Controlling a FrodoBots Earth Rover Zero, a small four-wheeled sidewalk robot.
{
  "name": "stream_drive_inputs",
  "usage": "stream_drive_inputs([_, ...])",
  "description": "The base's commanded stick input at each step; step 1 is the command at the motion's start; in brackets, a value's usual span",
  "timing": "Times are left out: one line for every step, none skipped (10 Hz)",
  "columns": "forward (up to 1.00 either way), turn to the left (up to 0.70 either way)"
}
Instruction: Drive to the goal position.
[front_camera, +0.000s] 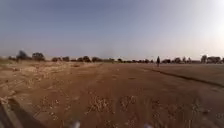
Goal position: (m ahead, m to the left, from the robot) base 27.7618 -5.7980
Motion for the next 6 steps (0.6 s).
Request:
stream_drive_inputs([0.5,0.0])
stream_drive_inputs([0.5,0.0])
stream_drive_inputs([0.5,0.0])
stream_drive_inputs([0.5,0.0])
stream_drive_inputs([0.5,0.0])
stream_drive_inputs([0.5,0.0])
